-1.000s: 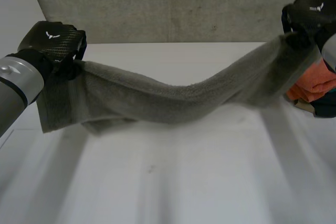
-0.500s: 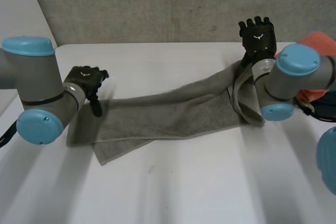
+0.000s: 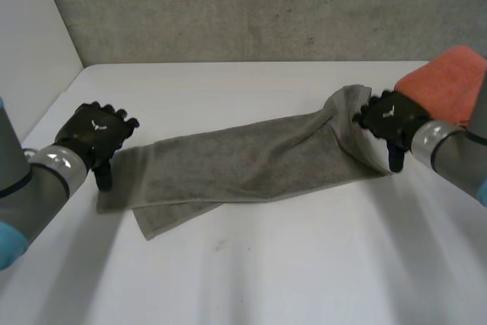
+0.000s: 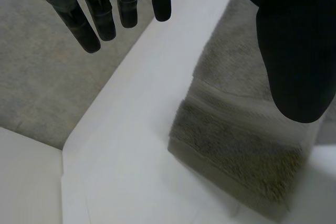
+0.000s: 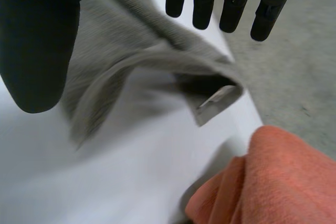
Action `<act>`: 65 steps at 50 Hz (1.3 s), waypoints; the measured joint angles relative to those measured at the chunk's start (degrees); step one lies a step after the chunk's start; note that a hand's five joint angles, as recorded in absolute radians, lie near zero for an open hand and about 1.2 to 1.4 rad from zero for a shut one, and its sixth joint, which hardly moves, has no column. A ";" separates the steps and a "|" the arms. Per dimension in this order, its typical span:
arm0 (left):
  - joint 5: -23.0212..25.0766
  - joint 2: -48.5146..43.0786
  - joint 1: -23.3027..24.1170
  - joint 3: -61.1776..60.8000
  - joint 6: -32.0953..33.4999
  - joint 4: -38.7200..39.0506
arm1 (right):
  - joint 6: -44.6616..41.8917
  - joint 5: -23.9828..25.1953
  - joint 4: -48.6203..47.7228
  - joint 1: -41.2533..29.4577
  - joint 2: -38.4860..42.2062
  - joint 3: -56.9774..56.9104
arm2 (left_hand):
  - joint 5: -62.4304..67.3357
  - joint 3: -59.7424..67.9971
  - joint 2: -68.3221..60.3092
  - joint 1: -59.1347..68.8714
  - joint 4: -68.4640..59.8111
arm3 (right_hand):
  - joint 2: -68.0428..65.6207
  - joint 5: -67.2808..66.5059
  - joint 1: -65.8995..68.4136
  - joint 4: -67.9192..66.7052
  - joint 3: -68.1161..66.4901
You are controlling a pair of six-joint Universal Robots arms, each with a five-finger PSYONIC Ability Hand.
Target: Fold the laundry.
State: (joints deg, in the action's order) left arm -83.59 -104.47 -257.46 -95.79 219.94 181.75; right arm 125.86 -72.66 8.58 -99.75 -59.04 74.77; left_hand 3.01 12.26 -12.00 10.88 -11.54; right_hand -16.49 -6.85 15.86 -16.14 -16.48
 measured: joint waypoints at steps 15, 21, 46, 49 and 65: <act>3.71 0.33 -2.81 -2.57 -2.89 0.65 | -4.57 6.26 -10.45 2.03 3.95 6.61 | 0.00 0.00 0.00 0.00 0.00 | -8.43 -9.28 9.49 -9.47 -8.63; 3.60 -0.70 -2.83 -2.28 -3.63 0.99 | -6.12 6.64 -15.32 1.76 7.39 5.54 | 0.00 0.00 0.00 0.00 0.00 | -8.43 -9.28 9.49 -9.47 -8.63; 3.46 -6.04 -3.10 -1.36 -2.28 3.22 | 12.30 2.53 -21.95 0.04 4.82 -1.91 | 0.00 0.00 0.00 0.00 0.00 | -50.77 -49.71 48.35 -52.36 -51.36; 3.48 -6.93 -3.07 -1.11 -1.53 3.43 | 19.11 2.09 -20.02 0.31 0.56 -1.96 | 0.00 0.00 0.00 0.00 0.00 | -50.77 -49.71 48.35 -52.37 -51.36; 4.82 -13.18 -3.05 1.00 3.42 3.71 | 36.31 -0.88 -8.22 0.58 -10.15 -2.78 | 12.83 13.26 -13.55 14.68 -14.18 | -50.77 -49.71 48.35 -52.39 -51.57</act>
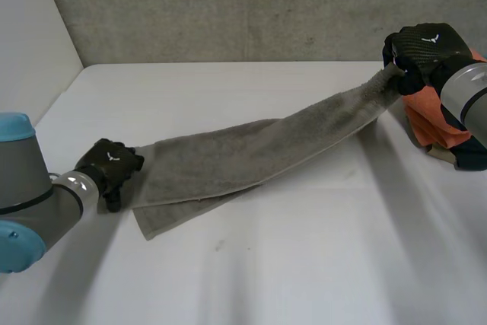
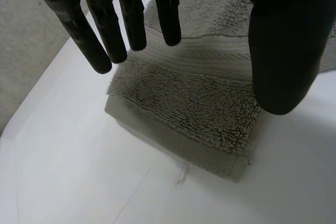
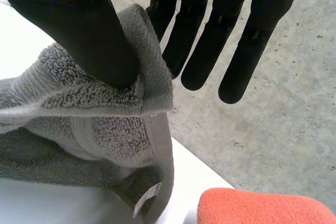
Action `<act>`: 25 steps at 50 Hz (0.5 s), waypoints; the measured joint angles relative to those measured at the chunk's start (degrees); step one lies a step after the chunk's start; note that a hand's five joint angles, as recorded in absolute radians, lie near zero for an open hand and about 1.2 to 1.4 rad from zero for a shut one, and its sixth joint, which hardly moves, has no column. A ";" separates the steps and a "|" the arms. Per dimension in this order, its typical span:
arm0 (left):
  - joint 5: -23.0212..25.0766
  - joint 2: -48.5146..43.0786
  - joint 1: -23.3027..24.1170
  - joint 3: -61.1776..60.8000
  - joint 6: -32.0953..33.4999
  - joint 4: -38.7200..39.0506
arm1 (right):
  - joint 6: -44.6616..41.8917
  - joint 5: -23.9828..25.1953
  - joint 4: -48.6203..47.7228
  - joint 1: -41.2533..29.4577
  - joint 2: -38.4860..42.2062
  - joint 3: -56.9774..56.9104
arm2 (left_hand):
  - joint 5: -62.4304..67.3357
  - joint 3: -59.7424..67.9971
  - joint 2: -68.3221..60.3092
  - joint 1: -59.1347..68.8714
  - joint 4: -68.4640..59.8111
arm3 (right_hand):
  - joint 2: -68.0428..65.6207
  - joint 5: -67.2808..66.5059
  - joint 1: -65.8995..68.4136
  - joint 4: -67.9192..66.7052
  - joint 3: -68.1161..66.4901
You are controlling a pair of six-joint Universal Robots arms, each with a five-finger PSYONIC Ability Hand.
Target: Fold the laundry.
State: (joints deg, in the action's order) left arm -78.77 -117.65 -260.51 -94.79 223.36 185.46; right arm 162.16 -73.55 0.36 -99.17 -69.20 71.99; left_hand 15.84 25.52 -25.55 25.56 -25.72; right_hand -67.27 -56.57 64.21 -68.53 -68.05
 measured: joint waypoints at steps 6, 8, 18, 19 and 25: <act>0.30 -2.13 -0.20 1.77 0.33 0.18 | 0.26 -0.54 0.58 -0.01 -0.42 -0.24 | 4.57 4.61 -4.59 4.78 -4.74 | 0.00 0.00 0.00 0.00 0.00; 0.37 -2.68 -0.24 2.28 0.32 0.20 | 0.48 -0.87 0.58 0.08 -0.41 -0.41 | 4.73 4.74 -4.75 4.84 -4.98 | 0.00 0.00 0.00 0.01 0.00; 0.47 -5.77 -0.12 3.83 0.32 0.24 | 1.44 -2.32 0.20 0.30 -0.11 -1.18 | 4.70 4.71 -4.67 4.72 -4.89 | 0.00 0.00 0.00 0.00 0.00; 0.43 -6.12 -0.08 3.98 0.34 0.25 | 1.45 -2.34 0.18 0.30 -0.07 -1.22 | 4.57 4.69 -4.66 4.65 -4.86 | 0.00 0.00 0.00 0.00 0.00; 0.04 -7.64 0.03 5.18 0.20 0.58 | 1.41 -2.35 0.16 0.28 0.14 -1.22 | 9.15 10.28 -10.29 10.73 -10.34 | 0.00 0.00 0.00 0.00 0.00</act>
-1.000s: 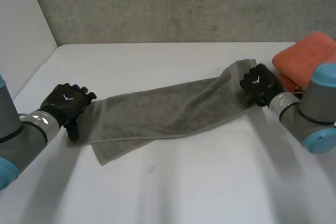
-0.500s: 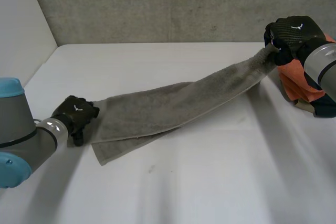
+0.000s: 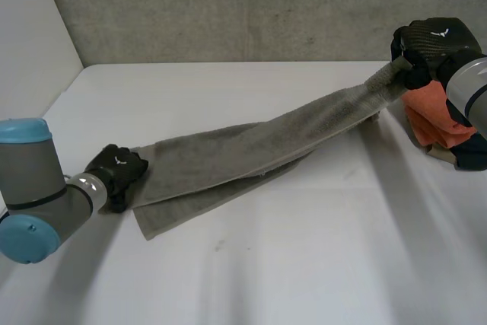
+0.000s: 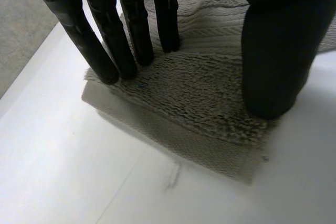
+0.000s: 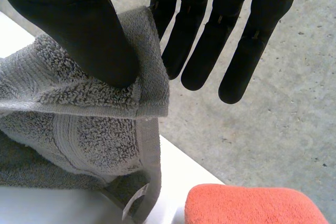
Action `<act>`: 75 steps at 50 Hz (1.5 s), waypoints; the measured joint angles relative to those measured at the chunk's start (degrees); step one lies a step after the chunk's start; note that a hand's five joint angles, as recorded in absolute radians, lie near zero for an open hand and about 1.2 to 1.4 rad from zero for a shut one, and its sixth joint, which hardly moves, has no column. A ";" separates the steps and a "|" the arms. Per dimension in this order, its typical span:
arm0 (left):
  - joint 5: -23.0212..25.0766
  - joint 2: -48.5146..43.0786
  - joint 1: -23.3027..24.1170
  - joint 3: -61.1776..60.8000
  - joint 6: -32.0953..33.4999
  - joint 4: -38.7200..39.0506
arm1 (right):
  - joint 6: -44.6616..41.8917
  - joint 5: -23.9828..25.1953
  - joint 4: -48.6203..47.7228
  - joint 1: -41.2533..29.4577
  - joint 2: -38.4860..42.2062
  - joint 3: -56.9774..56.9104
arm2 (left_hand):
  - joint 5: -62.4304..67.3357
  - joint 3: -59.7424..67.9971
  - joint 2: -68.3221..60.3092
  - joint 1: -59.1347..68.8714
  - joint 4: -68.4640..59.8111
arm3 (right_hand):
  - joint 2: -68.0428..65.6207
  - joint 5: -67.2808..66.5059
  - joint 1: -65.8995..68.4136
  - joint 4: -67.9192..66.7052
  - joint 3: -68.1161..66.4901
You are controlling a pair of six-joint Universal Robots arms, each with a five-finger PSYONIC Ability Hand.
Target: Fold the laundry.
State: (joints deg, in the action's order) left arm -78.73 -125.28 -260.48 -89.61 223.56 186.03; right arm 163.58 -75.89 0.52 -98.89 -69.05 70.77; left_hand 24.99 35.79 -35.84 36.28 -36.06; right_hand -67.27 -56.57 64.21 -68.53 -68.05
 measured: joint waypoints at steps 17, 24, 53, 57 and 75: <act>-0.39 -2.05 0.74 4.38 -3.27 2.82 | -0.19 0.12 -0.05 1.01 -0.37 2.15 | 7.72 32.12 -32.53 31.38 -32.27 | 0.00 0.00 0.00 0.00 0.00; -0.51 -1.41 1.19 4.80 -3.38 2.49 | -0.28 0.33 -0.06 2.11 -0.49 2.83 | 7.72 32.12 -32.53 31.38 -32.29 | 0.00 0.00 0.00 -0.01 0.00; 9.24 17.41 -1.96 -3.30 -16.06 -9.84 | -10.92 1.50 7.29 2.11 -4.76 5.65 | -13.64 -13.37 13.55 -14.84 14.19 | -0.41 -0.58 0.00 -0.02 -0.22; 8.21 13.65 -0.06 -5.05 -13.01 -7.25 | -10.59 0.62 6.47 1.95 -3.15 5.65 | -11.31 -12.32 12.39 -13.15 12.75 | -0.41 -0.58 0.00 -0.01 -0.22; -0.67 6.01 7.37 -6.01 -11.11 2.22 | -10.30 0.07 3.31 1.99 -1.45 8.14 | -3.15 -4.30 4.41 -4.45 4.26 | -0.41 -0.58 0.00 -0.02 -0.22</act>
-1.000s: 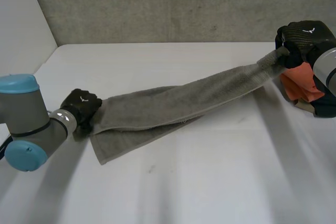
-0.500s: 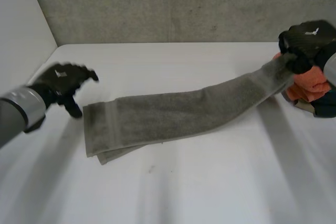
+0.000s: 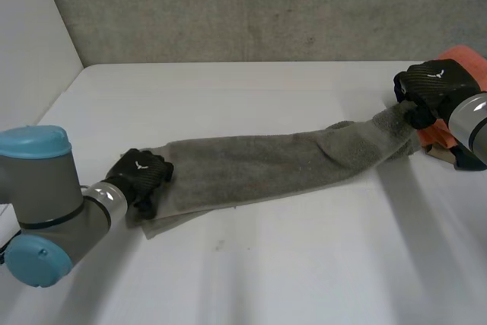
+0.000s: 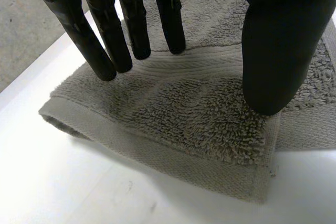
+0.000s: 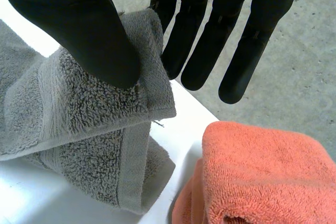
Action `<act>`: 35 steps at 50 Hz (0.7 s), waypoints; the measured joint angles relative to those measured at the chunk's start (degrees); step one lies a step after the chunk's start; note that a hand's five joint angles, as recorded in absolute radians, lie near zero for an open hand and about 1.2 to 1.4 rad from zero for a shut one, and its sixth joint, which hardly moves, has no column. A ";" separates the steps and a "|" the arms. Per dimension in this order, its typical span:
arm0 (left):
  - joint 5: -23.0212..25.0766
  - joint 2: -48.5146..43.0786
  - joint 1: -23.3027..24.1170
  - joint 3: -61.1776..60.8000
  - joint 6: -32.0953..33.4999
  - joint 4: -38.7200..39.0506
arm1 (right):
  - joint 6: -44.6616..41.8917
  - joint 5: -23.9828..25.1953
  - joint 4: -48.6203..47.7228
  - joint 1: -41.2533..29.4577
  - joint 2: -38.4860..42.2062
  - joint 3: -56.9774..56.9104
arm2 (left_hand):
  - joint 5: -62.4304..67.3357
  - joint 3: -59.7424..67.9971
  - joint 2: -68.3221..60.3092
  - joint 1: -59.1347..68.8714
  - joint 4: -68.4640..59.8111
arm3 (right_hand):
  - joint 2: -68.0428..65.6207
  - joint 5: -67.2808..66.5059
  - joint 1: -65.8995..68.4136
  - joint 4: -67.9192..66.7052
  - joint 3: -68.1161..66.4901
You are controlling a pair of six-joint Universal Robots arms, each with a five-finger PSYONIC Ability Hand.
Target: Fold the laundry.
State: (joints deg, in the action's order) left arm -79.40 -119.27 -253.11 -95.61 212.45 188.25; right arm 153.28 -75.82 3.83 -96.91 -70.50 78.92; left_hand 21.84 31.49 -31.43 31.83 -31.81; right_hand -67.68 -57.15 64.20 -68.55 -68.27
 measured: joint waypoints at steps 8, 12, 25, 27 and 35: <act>-1.13 -2.19 0.80 1.35 1.47 1.96 | 0.05 0.14 -0.99 -0.01 0.01 0.95 | 3.25 3.67 -3.76 3.63 -3.70 | 0.00 0.00 0.00 0.00 0.00; -1.68 -3.16 0.82 2.48 2.34 2.60 | 0.07 0.19 -1.11 -0.02 0.01 1.18 | 3.60 5.15 -5.19 4.99 -5.01 | 0.00 0.00 0.00 0.00 0.00; -2.23 -5.78 0.50 6.63 3.38 3.50 | -0.11 0.24 -1.10 0.21 0.01 1.42 | 30.25 31.05 -31.37 32.13 -30.89 | 0.00 0.00 0.00 0.00 0.00; -2.16 -6.14 0.45 6.98 3.40 3.31 | -0.17 0.21 -1.10 0.31 -0.03 1.41 | 34.42 35.92 -36.46 34.45 -36.05 | 0.00 0.00 0.00 0.00 0.00; -2.78 -1.30 -0.20 6.05 3.10 0.54 | -1.81 -0.05 -0.52 0.81 -1.25 1.07 | 34.42 36.46 -36.97 34.45 -36.54 | 0.00 0.00 0.00 0.00 0.00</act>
State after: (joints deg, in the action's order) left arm -82.18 -120.57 -253.31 -89.56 215.55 188.80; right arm 151.47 -75.87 3.30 -96.09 -71.75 79.98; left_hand 56.27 67.95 -68.40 66.29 -68.35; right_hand -67.68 -57.15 64.20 -68.55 -68.27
